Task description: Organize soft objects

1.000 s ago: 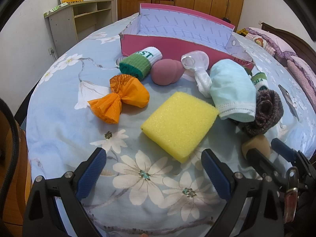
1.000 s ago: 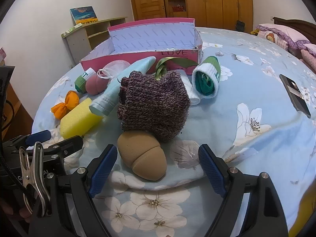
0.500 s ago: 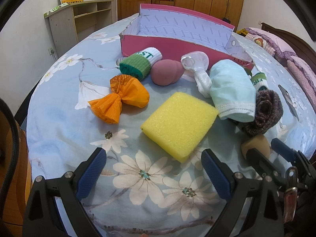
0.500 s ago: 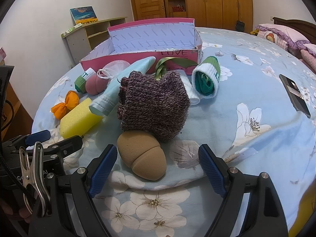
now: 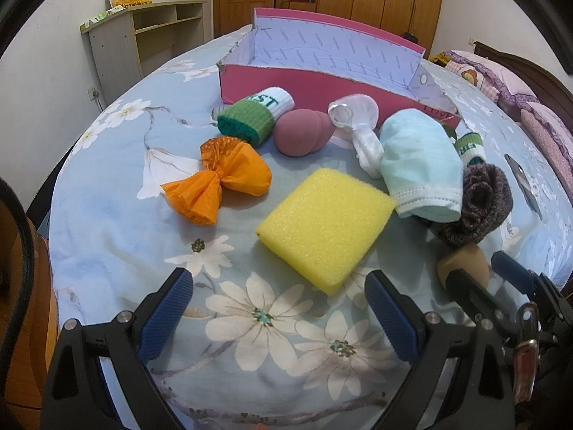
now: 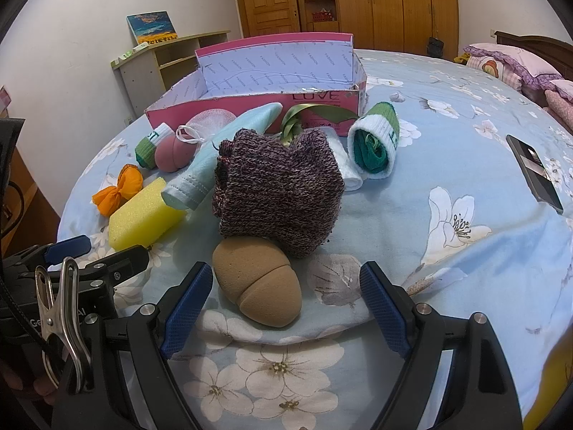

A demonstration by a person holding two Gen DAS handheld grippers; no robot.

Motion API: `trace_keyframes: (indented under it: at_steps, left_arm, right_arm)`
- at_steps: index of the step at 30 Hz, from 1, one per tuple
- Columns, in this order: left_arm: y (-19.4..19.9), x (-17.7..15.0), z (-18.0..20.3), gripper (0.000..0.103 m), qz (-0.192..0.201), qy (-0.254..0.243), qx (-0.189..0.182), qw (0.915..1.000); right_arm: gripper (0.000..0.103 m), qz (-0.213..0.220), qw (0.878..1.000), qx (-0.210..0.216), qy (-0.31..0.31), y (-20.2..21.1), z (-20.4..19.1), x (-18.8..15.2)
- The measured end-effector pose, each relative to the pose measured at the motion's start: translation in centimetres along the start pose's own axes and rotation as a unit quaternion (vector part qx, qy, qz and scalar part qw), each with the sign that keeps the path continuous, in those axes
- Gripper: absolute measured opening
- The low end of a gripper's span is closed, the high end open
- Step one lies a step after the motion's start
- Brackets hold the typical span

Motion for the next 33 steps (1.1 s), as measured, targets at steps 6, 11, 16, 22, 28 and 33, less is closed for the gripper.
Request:
trace_keyframes:
  at_steps: [6, 11, 16, 22, 28, 33]
  left_arm:
    - [-0.17, 0.08, 0.22, 0.099, 0.001, 0.0, 0.0, 1.0]
    - [-0.2, 0.09, 0.24, 0.099, 0.001, 0.0, 0.0, 1.0]
    - [-0.19, 0.08, 0.25, 0.099, 0.001, 0.0, 0.0, 1.0]
    - [-0.08, 0.11, 0.28, 0.099, 0.001, 0.0, 0.0, 1.0]
    - [-0.07, 0.1, 0.29, 0.099, 0.002, 0.0, 0.001, 1.0]
    - [0.45, -0.04, -0.24, 0.099, 0.003, 0.001, 0.001, 1.0]
  right_arm:
    - [0.087, 0.001, 1.0, 0.0, 0.001, -0.09, 0.2, -0.09]
    - [0.087, 0.002, 1.0, 0.0, 0.002, -0.17, 0.26, -0.18]
    - [0.087, 0.001, 1.0, 0.0, 0.002, -0.18, 0.14, -0.13]
    - [0.086, 0.003, 1.0, 0.0, 0.004, 0.05, 0.14, -0.12]
    - [0.086, 0.005, 1.0, -0.002, 0.006, 0.33, -0.07, -0.01]
    - [0.086, 0.009, 1.0, -0.003, 0.013, 0.63, -0.32, 0.35]
Point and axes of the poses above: each gripper's, at about its wrist camera, not at the fingertips, and y roughly against the way its jaws point, z to its right, x to its top, the point moved 4 cm from there along -y, roughly the way its jaws point, and after that the axes turned 12 degrees about x, right-handed, at the moved point
